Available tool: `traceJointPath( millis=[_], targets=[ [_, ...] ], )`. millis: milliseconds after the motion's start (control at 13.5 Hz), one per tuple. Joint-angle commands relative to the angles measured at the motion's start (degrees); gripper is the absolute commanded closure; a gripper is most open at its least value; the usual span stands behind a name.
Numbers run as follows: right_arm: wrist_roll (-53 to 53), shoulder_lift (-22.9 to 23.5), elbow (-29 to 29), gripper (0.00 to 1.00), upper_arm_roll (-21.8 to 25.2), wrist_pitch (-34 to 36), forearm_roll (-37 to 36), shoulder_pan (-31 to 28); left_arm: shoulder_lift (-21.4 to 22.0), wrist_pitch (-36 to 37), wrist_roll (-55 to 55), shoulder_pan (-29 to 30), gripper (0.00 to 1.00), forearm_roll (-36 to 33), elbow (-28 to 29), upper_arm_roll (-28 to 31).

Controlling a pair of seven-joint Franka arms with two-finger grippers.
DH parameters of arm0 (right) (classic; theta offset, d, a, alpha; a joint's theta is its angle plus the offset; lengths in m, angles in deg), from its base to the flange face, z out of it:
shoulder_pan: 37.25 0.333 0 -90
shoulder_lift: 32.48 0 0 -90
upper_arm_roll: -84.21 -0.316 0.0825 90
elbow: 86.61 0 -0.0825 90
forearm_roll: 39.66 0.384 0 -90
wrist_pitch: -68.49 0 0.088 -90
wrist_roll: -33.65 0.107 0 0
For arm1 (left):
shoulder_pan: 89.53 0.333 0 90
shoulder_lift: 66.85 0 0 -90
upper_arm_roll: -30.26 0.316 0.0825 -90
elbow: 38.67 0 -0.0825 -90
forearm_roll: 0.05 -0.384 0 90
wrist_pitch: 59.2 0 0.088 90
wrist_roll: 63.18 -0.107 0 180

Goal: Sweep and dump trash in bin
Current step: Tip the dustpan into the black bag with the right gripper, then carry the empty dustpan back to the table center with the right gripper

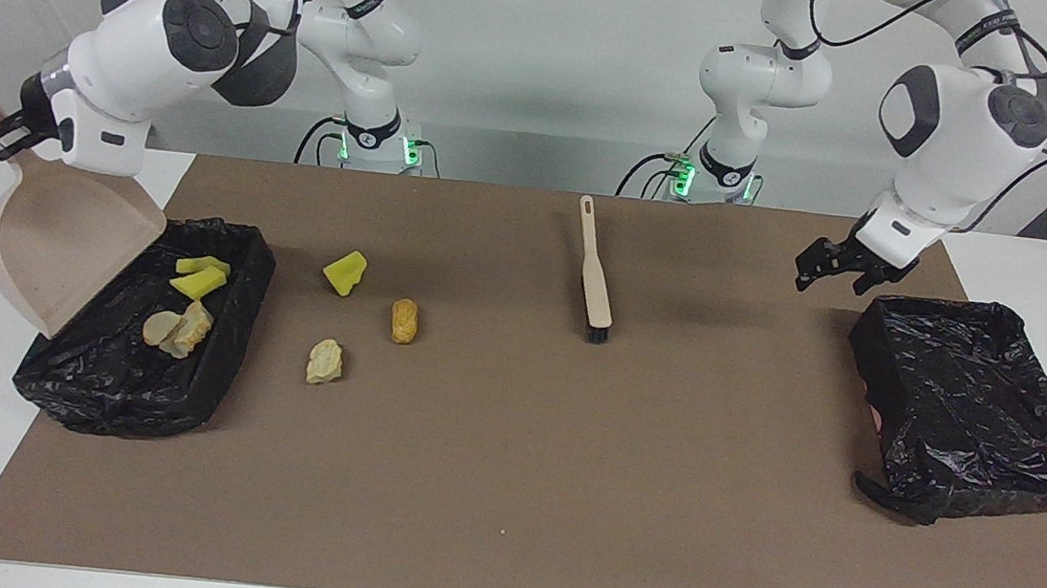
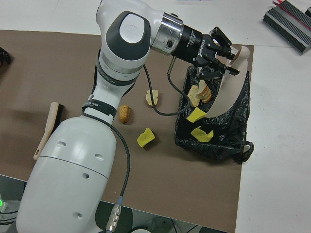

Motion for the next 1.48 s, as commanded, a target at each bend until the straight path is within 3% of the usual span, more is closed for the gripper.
traceJointPath(
  millis=[0,221,591,1107,1403],
  targets=[
    [2.39,1.66,-2.4,1.0,-0.24,-2.29,6.67,-0.16,-0.49,5.67,-0.61,0.63,0.0,-0.95,-7.55,-0.78],
    [13.6,1.58,-2.4,1.0,-0.59,-2.21,17.74,0.8,-0.58,12.08,-0.26,0.36,0.0,-0.95,-14.68,-0.87],
    [33.82,4.11,-4.68,1.0,-0.59,-2.21,29.53,9.14,-0.05,16.76,-0.17,-0.08,0.0,-2.27,-17.24,-1.65],
    [68.19,20.01,-20.48,1.0,-0.59,-4.93,38.67,21.8,1.36,15.0,-0.7,-0.08,0.0,-2.1,-15.39,-1.66],
    [83.93,28.98,-28.23,1.0,-1.29,-8.26,39.4,27.69,1.01,15.53,-0.35,0.63,0.0,-2.27,-15.92,-1.04]
  ],
)
